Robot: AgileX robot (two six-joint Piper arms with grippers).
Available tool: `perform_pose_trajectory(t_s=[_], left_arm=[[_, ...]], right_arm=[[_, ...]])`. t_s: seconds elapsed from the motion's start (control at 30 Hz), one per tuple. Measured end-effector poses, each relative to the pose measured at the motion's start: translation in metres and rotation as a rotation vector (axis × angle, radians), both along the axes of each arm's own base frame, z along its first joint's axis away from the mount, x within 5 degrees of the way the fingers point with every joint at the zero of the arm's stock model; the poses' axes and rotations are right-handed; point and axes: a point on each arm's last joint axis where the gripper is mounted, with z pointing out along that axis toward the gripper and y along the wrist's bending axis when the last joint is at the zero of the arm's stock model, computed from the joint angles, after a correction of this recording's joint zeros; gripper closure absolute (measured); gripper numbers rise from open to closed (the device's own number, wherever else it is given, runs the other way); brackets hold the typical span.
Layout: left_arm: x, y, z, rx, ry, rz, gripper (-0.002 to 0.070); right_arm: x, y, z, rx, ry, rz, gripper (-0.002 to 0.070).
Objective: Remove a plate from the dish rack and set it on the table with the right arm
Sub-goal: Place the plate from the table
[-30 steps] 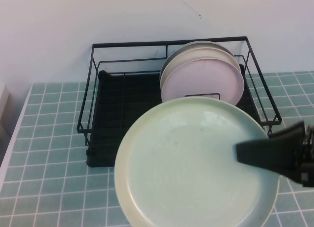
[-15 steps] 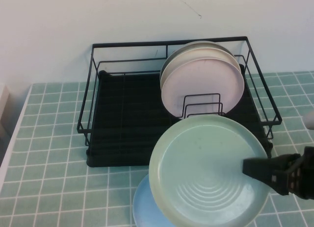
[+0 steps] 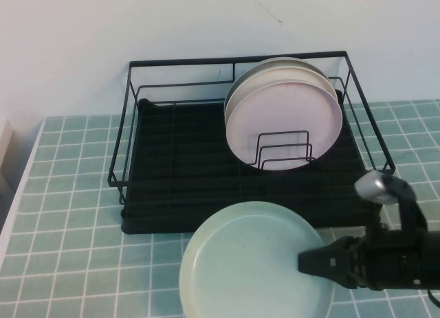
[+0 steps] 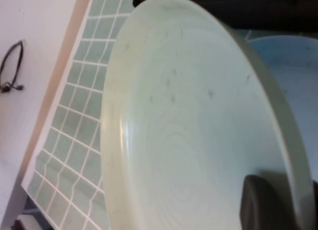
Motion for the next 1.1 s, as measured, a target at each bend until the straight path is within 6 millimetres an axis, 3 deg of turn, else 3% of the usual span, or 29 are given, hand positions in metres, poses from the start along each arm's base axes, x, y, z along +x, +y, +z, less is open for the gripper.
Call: perform_pose_trajectory(t_s=[0.17, 0.27, 0.47, 0.53, 0.8, 1.1], left_arm=[[0.000, 0.000, 0.000, 0.000, 0.000, 0.000, 0.0678], [0.000, 0.000, 0.000, 0.000, 0.000, 0.000, 0.0678], [0.000, 0.000, 0.000, 0.000, 0.000, 0.000, 0.0678], [0.000, 0.000, 0.000, 0.000, 0.000, 0.000, 0.0678], [0.000, 0.000, 0.000, 0.000, 0.000, 0.000, 0.0678], [0.000, 0.000, 0.000, 0.000, 0.000, 0.000, 0.0678]], right_arm=[[0.008, 0.007, -0.010, -0.054, 0.006, 0.000, 0.0568], [0.014, 0.007, -0.013, -0.081, 0.003, -0.017, 0.0522], [0.020, 0.012, -0.015, -0.087, 0.003, -0.009, 0.0236], [0.021, 0.017, -0.016, -0.090, -0.002, 0.007, 0.0173], [0.024, 0.028, -0.006, -0.154, -0.138, 0.182, 0.0129], [0.018, 0.024, 0.006, -0.227, -0.248, 0.302, 0.0127]])
